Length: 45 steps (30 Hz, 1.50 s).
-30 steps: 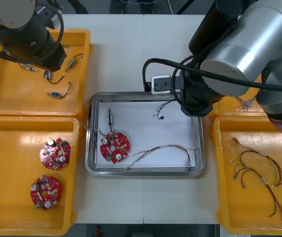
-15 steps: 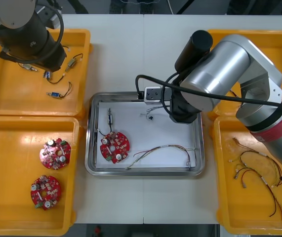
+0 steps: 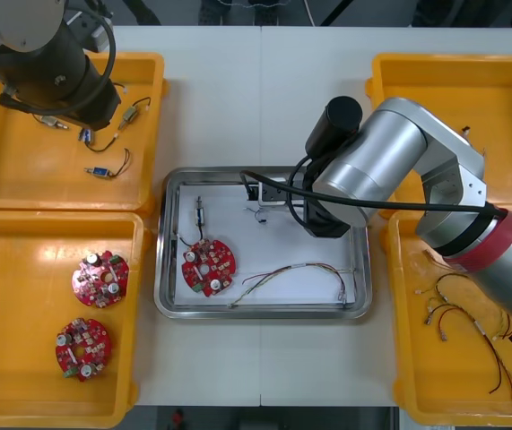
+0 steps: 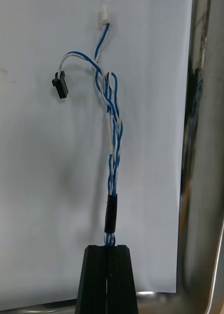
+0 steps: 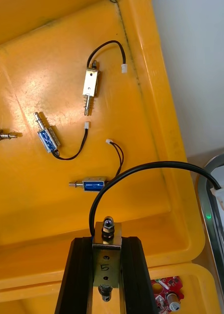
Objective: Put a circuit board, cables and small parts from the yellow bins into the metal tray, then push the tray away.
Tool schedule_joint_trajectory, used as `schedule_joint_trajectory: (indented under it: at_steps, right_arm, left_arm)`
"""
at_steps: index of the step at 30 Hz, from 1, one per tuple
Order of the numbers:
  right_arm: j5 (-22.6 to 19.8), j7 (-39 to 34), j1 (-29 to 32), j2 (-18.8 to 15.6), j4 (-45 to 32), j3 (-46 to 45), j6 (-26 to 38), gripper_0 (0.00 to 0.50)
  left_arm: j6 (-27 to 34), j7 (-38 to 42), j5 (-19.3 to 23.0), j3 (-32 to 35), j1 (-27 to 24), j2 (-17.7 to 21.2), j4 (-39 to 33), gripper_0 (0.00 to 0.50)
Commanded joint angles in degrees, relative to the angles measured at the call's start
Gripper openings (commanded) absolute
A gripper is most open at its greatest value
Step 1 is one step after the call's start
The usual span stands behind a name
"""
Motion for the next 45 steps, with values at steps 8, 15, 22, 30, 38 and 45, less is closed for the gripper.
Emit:
schedule_joint_trajectory:
  at_steps: [8,15,22,30,38,45]
  right_arm:
    - [0.49,-2.63,0.32,0.20,-0.98,0.59,-0.38,0.500]
    - [1.63,-2.28,0.32,0.11,-3.71,0.59,0.50,0.500]
    - [2.07,-2.63,0.15,0.82,-7.92,-1.61,6.82,0.500]
    - [2.07,-2.72,-0.12,3.28,-13.20,-7.58,19.30,0.500]
    - [1.01,-3.25,-0.12,3.28,-19.53,-14.97,21.99,0.500]
    - [-2.24,-4.66,-1.00,2.49,-21.11,-22.88,21.99,0.500]
  left_arm:
    - [0.42,2.76,-0.54,1.83,0.22,-0.65,-1.86,0.001]
    - [0.42,2.85,-0.45,1.83,0.22,-0.65,-1.86,0.001]
    - [0.42,2.85,-0.36,1.83,0.22,-0.65,-1.86,0.001]
    - [0.42,2.94,-0.28,1.83,0.22,-0.65,-1.86,0.001]
    - [0.42,3.82,0.34,1.74,0.22,-1.18,-2.12,0.000]
    - [0.42,10.59,0.51,-1.24,0.13,-3.02,-4.14,0.002]
